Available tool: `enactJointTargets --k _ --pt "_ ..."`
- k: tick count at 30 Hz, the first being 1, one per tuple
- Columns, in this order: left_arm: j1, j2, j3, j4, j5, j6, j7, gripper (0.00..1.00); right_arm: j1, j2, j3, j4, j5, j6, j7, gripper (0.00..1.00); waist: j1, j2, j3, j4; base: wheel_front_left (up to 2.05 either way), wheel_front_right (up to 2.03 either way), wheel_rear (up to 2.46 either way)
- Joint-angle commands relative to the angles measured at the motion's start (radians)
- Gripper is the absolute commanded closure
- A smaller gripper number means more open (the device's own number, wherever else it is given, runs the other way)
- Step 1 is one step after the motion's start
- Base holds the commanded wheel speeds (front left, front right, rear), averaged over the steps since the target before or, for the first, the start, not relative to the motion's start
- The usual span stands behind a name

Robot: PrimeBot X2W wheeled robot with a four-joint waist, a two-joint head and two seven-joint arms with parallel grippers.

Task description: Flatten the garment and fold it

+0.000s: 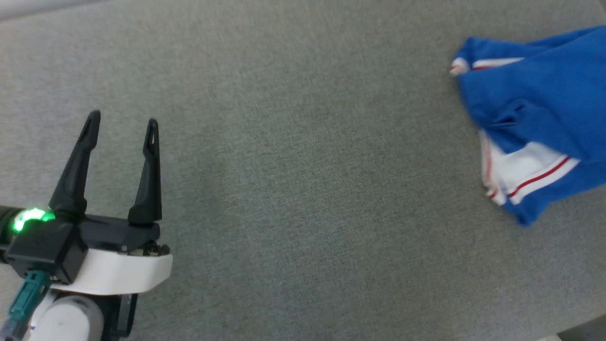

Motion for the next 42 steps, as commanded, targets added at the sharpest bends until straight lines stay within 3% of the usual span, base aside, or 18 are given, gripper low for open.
enactJointTargets --k 1,6,17,18,19,22,26,27,30,33,38,42 --pt "-0.020 0.006 0.000 -0.007 0.008 -0.004 0.003 0.00 -0.026 -0.017 -0.006 0.013 -0.014 -0.002 -0.017 1.00 -0.0003 0.0000 0.075 -0.024 0.00 0.00 0.00" --pt "-0.062 0.016 -0.008 -0.019 0.022 -0.008 0.017 0.00 -0.073 -0.103 0.013 0.105 -0.063 -0.002 -0.071 1.00 -0.0003 0.0000 0.136 -0.010 0.00 0.00 0.00" --pt "-0.110 0.026 -0.025 -0.030 0.058 -0.013 -0.023 0.00 -0.149 -0.126 -0.029 0.255 -0.153 -0.002 -0.189 1.00 -0.0003 0.0000 0.194 0.022 0.00 0.00 0.00" --pt "-0.113 0.024 -0.025 -0.028 0.059 -0.013 -0.032 0.00 -0.152 -0.125 -0.030 0.266 -0.160 -0.002 -0.199 0.93 -0.0003 0.0000 0.194 0.024 0.00 0.00 0.00" --pt "-0.114 0.023 -0.025 -0.025 0.059 -0.012 -0.039 0.00 -0.157 -0.123 -0.033 0.278 -0.164 -0.002 -0.204 0.77 -0.0003 0.0000 0.194 0.026 0.00 0.00 0.00" --pt "-0.115 0.019 -0.024 -0.016 0.051 -0.012 -0.058 0.00 -0.168 -0.120 -0.036 0.314 -0.170 -0.002 -0.210 0.23 -0.0003 0.0000 0.190 0.032 0.00 0.00 0.00" --pt "-0.108 0.004 -0.013 -0.002 0.023 -0.004 -0.066 0.00 -0.177 -0.120 -0.039 0.363 -0.175 -0.002 -0.216 0.20 -0.0003 0.0000 0.172 0.041 0.00 0.00 0.00" --pt "-0.108 -0.005 -0.007 -0.004 0.013 0.002 -0.074 0.00 -0.178 -0.121 -0.038 0.374 -0.176 -0.002 -0.220 0.09 -0.0003 0.0000 0.166 0.042 0.00 0.00 0.00" --pt "-0.106 -0.025 -0.007 -0.003 -0.016 0.001 -0.092 0.00 -0.180 -0.121 -0.042 0.404 -0.175 -0.002 -0.235 0.00 -0.0003 0.0000 0.144 0.047 0.00 0.00 0.00" --pt "-0.100 -0.036 -0.018 0.013 -0.040 -0.011 -0.100 0.00 -0.177 -0.120 -0.054 0.423 -0.168 -0.002 -0.258 0.00 -0.0003 0.0000 0.113 0.054 0.00 0.00 0.00" --pt "-0.089 -0.072 -0.004 0.062 -0.035 0.030 -0.130 0.00 -0.134 -0.101 -0.066 0.403 -0.168 -0.002 -0.311 0.00 -0.0003 0.0000 0.047 0.072 0.00 0.00 0.00" --pt "-0.070 -0.106 -0.005 0.108 -0.047 0.044 -0.148 0.00 -0.082 -0.039 -0.086 0.344 -0.155 -0.002 -0.354 0.00 -0.0003 0.0000 -0.019 0.091 0.00 0.00 0.00"
